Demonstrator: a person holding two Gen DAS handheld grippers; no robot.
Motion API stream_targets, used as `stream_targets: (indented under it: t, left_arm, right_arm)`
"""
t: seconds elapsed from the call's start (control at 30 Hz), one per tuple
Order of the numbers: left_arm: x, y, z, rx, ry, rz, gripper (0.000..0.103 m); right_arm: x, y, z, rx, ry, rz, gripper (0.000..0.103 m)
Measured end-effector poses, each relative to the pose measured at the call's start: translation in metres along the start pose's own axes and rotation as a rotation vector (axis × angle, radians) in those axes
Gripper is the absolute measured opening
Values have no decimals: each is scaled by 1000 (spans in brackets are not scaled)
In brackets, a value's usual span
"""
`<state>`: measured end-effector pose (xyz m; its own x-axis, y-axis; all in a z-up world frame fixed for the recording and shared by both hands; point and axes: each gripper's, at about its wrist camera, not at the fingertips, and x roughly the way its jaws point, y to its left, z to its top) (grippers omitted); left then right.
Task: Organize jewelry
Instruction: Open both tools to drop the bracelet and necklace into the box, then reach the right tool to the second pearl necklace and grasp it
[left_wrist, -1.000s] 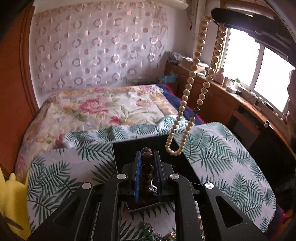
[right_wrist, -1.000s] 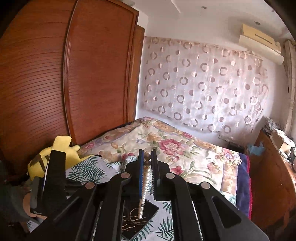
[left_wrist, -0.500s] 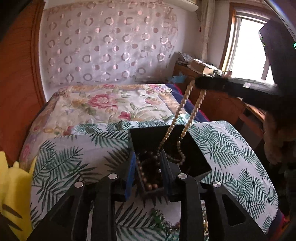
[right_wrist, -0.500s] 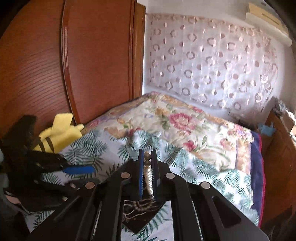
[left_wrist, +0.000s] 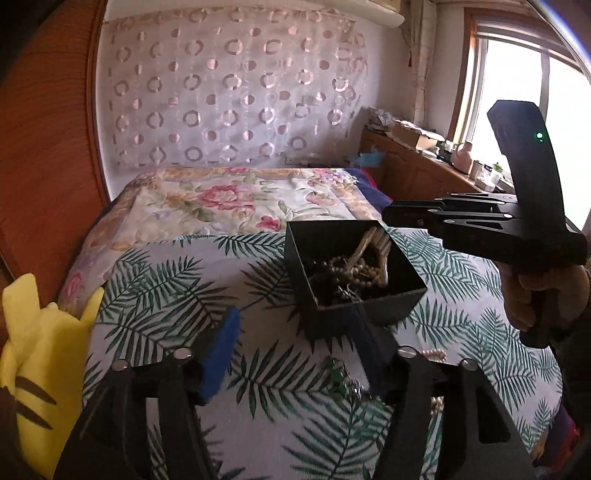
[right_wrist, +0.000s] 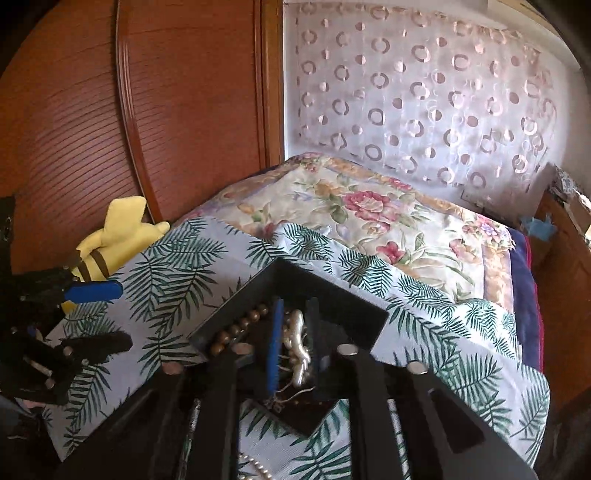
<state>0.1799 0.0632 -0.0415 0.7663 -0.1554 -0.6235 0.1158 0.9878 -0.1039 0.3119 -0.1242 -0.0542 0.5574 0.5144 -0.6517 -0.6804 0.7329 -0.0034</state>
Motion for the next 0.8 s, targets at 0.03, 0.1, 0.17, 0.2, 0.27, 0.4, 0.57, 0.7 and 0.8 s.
stream_targets:
  t: [0.03,0.1,0.17,0.2,0.27,0.4,0.57,0.7,0.8]
  left_arm:
    - [-3,-1,-3,2,-2,4,63]
    - [-8,-3,-8,5,-8,7,72]
    - [-16,-6,-15,16,-22,8,80]
    - [-18,-9,-19,21,-27,12,82]
    - [-24,-13,-27,28,-37,9,86]
    - [-31,-21,-42,39,-38,5,90]
    - [-39,-34,-63,50,-35,-17,92]
    - [-42,-42,-75,59,-34,-21,92]
    - [-45,-44,-83,52,-33,-19,92]
  right_arm:
    - [-4,1,-3,1,-8,-3,27]
    - [-13,3,-9,11,-21,-3,27]
    - [-22,6,-18,18,-31,-3,27]
    - [-28,8,-25,19,-37,-5,27]
    - [-36,11,-38,28,-43,-6,27]
    - [-45,14,-65,51,-39,-9,27]
    - [-47,16,-97,78,-8,-20,27]
    - [-45,22,-117,95,14,-19,27]
    - [-42,31,-127,94,30,-19,27]
